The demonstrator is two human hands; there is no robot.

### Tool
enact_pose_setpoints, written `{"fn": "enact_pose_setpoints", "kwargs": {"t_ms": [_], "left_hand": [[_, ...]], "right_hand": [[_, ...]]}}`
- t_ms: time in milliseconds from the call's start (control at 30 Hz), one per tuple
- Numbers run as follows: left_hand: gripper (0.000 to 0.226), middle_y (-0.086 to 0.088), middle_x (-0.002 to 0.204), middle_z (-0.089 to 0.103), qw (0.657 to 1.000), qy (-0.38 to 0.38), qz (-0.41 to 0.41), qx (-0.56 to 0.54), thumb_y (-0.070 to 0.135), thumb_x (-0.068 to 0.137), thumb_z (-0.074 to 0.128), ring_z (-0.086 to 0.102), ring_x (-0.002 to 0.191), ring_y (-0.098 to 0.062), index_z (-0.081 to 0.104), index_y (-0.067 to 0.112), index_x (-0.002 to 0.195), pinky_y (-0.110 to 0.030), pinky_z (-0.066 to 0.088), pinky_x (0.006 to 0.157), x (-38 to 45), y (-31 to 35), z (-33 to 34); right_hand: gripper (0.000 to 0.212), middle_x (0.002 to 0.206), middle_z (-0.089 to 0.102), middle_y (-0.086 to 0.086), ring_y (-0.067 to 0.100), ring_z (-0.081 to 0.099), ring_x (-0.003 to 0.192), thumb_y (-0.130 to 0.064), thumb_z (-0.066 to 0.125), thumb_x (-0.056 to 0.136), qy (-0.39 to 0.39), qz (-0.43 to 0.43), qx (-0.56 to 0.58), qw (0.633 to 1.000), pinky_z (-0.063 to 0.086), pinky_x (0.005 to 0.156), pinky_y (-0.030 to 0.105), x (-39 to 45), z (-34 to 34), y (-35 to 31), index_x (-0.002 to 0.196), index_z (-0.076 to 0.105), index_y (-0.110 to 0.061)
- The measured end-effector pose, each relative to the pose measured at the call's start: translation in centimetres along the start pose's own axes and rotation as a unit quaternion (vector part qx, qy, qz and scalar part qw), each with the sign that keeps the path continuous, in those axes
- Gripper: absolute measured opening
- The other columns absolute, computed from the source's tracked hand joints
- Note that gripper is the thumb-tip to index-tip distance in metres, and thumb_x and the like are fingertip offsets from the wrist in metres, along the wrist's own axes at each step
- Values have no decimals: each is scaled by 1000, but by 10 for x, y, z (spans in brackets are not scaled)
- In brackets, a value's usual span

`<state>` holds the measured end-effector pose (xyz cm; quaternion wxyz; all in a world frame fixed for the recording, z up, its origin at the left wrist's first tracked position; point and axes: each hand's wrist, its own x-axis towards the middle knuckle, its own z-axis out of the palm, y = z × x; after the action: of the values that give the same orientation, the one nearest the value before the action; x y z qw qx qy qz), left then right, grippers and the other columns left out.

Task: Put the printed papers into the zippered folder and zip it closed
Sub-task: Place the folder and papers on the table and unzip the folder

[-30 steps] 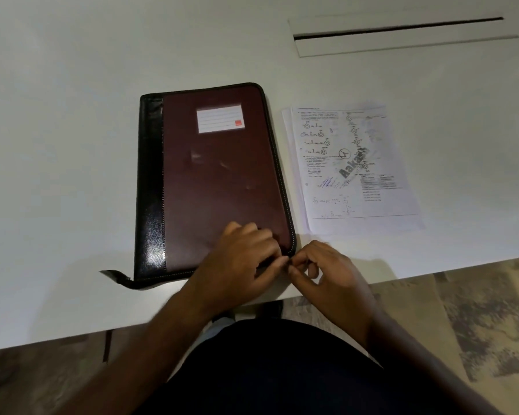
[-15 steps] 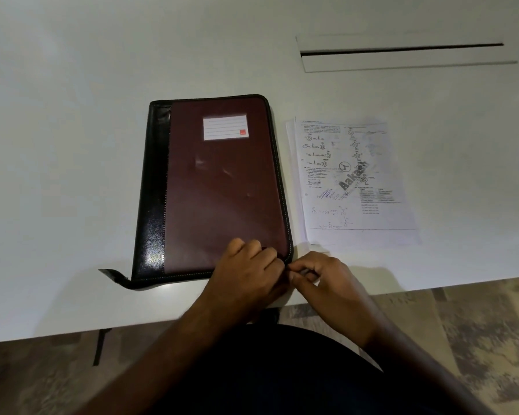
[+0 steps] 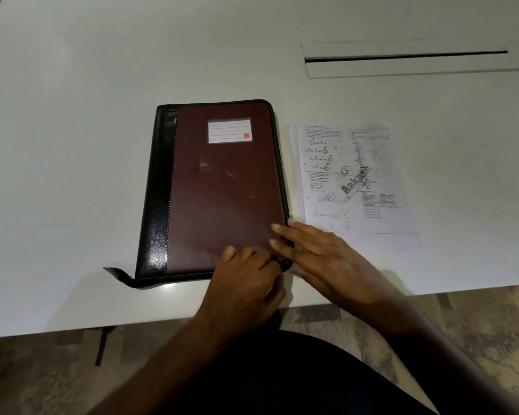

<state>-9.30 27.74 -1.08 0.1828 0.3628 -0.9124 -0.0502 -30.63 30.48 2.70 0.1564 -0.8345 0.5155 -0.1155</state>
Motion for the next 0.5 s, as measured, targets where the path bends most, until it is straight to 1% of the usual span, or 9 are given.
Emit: {"fn": "enact_pose_setpoints", "kwargs": {"t_ms": [33, 67, 133, 167, 233, 333, 433, 500], "left_hand": [[17, 3, 87, 67, 1000, -2, -7, -4, 34, 91, 61, 57, 78, -19, 70, 20, 89, -38, 40, 72, -1, 0, 0], [17, 4, 86, 65, 1000, -4, -14, -9, 34, 91, 60, 55, 78, -19, 68, 20, 89, -38, 38, 72, -1, 0, 0], [16, 5, 85, 64, 999, -5, -26, -25, 35, 91, 60, 53, 79, -18, 67, 20, 87, -37, 37, 73, -3, -1, 0], [16, 5, 85, 64, 999, -5, -31, -32, 34, 90, 60, 53, 80, -18, 66, 20, 86, -37, 38, 73, -5, -2, 0], [16, 4, 84, 63, 998, -6, -39, -42, 32, 91, 61, 54, 80, -19, 65, 19, 84, -39, 40, 74, -7, -2, -1], [16, 4, 79, 59, 998, 2, -41, -49, 28, 90, 62, 52, 78, -19, 61, 18, 78, -40, 39, 74, -8, -1, -4], [21, 4, 74, 52, 998, 17, -45, -43, 25, 87, 64, 49, 74, -20, 52, 18, 71, -39, 35, 72, -13, -4, -8], [23, 4, 72, 51, 997, 25, -56, -40, 24, 87, 64, 50, 73, -22, 51, 18, 69, -40, 35, 72, -21, -10, -11]], "right_hand": [[52, 165, 45, 5, 30, 38, 155, -16, 71, 102, -16, -10, -11, 1000, 44, 113, 48, 5, 2, 1, 151, 57, -17], [50, 164, 46, 4, 30, 37, 155, -17, 70, 102, -27, -19, -21, 999, 48, 111, 50, 8, 5, 3, 151, 58, -17], [47, 157, 54, 3, 30, 46, 149, -17, 74, 99, -13, -44, -49, 998, 55, 99, 48, 10, 9, 9, 145, 65, -17], [46, 155, 58, 2, 29, 51, 146, -15, 76, 97, 3, -56, -63, 996, 55, 95, 46, 8, 11, 12, 142, 67, -17], [47, 154, 58, 0, 25, 52, 145, -13, 77, 96, 23, -74, -85, 993, 50, 93, 42, 4, 17, 18, 142, 67, -18], [46, 156, 56, -1, 22, 50, 148, -10, 73, 99, 46, -85, -110, 989, 39, 93, 41, 0, 26, 24, 144, 65, -17], [45, 156, 56, 1, 22, 50, 147, -8, 73, 99, 56, -84, -119, 988, 35, 95, 39, 0, 30, 24, 143, 66, -15], [44, 156, 57, 2, 21, 50, 147, -8, 73, 99, 63, -84, -112, 988, 35, 96, 39, 0, 31, 25, 142, 66, -14]]}}
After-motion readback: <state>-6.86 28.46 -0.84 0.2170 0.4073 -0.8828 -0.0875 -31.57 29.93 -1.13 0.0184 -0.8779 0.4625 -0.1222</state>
